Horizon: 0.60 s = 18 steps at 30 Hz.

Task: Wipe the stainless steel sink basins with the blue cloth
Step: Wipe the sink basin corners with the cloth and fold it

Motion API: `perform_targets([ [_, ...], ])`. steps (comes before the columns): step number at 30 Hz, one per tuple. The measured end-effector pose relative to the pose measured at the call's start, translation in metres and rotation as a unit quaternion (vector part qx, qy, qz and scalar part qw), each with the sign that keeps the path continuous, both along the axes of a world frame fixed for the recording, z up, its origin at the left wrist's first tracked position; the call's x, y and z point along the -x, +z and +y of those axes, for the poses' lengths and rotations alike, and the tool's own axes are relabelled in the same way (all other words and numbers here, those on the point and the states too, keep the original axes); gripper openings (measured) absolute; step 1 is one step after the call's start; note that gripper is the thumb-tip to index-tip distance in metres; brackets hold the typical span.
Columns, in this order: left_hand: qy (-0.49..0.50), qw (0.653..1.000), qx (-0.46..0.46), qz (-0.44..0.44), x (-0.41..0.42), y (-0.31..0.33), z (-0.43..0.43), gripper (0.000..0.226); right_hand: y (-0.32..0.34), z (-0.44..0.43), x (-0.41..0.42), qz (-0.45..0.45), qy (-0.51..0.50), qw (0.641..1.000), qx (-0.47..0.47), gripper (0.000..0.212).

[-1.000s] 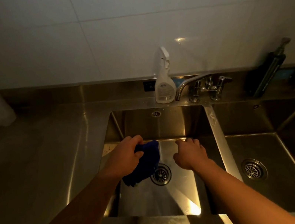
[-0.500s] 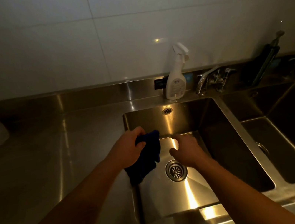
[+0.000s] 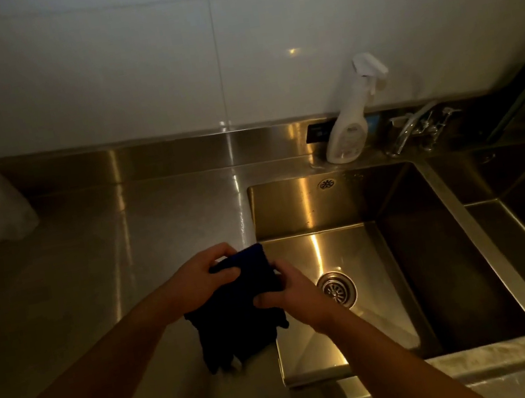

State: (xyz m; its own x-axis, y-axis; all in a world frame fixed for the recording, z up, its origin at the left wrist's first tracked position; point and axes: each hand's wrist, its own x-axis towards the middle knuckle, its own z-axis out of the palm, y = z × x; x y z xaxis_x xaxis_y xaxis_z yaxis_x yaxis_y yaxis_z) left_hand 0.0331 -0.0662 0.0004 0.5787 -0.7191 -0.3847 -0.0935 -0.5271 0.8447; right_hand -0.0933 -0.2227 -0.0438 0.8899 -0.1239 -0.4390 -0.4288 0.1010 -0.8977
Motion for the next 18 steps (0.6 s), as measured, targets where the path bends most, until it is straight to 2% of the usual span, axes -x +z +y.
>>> perform_targets([
  [4,0.002,0.998,-0.048,0.039,-0.022,-0.019,0.031,0.004,-0.022,0.035,-0.008,0.046,-0.002,0.999,-0.006,0.039],
  [8,-0.003,0.993,-0.11,0.04,-0.048,-0.043,0.054,0.003,-0.04,0.066,-0.021,0.076,0.019,0.997,0.025,0.053],
  [13,-0.057,0.984,-0.16,-0.051,-0.073,-0.068,0.061,0.008,-0.051,0.084,-0.037,0.086,0.005,0.994,0.069,0.047],
  [18,-0.06,0.972,-0.169,-0.149,-0.084,-0.08,0.051,0.008,-0.055,0.09,-0.045,0.02,-0.011,0.989,0.148,0.053],
])
